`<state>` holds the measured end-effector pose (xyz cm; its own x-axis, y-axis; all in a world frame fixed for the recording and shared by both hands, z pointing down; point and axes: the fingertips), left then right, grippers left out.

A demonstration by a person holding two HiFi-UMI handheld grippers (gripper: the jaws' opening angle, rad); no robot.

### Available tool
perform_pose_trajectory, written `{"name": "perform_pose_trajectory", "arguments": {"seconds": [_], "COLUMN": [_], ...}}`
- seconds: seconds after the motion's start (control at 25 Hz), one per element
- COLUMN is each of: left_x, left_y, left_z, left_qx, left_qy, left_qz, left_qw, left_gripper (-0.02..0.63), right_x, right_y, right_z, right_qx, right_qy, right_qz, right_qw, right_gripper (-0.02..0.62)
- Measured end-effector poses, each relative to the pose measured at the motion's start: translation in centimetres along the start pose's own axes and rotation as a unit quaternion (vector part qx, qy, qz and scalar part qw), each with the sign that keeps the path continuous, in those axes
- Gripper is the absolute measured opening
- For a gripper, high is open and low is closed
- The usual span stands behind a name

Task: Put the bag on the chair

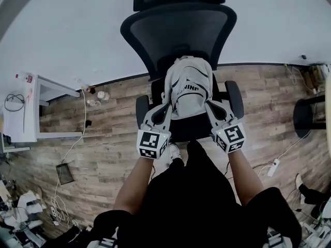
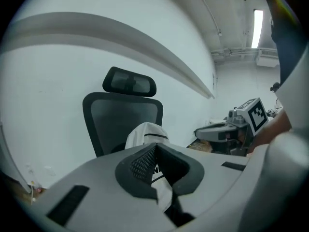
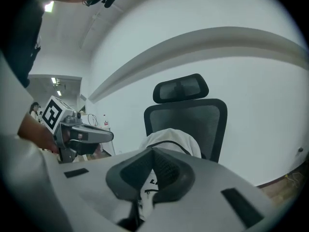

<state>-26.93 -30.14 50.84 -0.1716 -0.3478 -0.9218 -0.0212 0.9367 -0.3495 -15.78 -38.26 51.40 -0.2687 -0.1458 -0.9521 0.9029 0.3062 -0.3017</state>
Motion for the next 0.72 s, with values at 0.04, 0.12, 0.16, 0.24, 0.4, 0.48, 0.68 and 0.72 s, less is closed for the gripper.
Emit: {"name": "perform_pose_trajectory", "arguments": {"seconds": [0.04, 0.12, 0.16, 0.24, 0.4, 0.48, 0.68, 0.72], "left_x": [0.4, 1.2, 1.5, 1.9, 2.7, 3.1, 3.8, 3.9], "left_y": [0.5, 1.6, 2.1, 2.9, 3.7, 3.8, 4.2, 4.3], "left_z": [0.2, 0.7, 0.9, 1.2, 2.0, 2.1, 2.1, 2.1], "left_qx": [-0.007, -0.023, -0.027, -0.035, -0.056, -0.053, -0.038, -0.037], "left_qy": [0.002, 0.008, 0.009, 0.010, -0.002, -0.014, -0.044, -0.047], "left_qz": [0.007, 0.020, 0.026, 0.034, 0.038, 0.043, 0.049, 0.051], "left_qw": [0.9999, 0.9995, 0.9992, 0.9988, 0.9977, 0.9976, 0.9971, 0.9969], "left_gripper": [0.023, 0.023, 0.023, 0.023, 0.023, 0.023, 0.025, 0.025], "right_x": [0.4, 1.6, 2.1, 3.0, 4.1, 4.5, 4.8, 4.8], "right_y": [0.5, 1.6, 2.0, 2.6, 3.1, 3.4, 4.3, 4.4], "right_z": [-0.4, -1.2, -1.7, -2.6, -3.8, -3.7, -3.0, -2.8], "right_qx": [-0.003, -0.009, -0.010, -0.006, -0.009, -0.019, -0.033, -0.036], "right_qy": [0.000, 0.001, 0.005, 0.024, 0.066, 0.063, 0.031, 0.027], "right_qz": [0.004, 0.016, 0.022, 0.026, 0.023, 0.028, 0.045, 0.047], "right_qw": [1.000, 1.000, 1.000, 0.999, 0.997, 0.997, 0.998, 0.998], "right_gripper": [0.021, 0.021, 0.021, 0.020, 0.020, 0.020, 0.020, 0.020]}}
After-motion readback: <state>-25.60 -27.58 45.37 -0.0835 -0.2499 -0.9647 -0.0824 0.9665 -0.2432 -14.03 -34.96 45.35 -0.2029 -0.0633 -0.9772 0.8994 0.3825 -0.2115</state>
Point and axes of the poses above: the fingertips, and each gripper's own axes: y backward along the fingers, z to its right, x out of its top, and after that the axes turned 3 degrees about y, right-handed
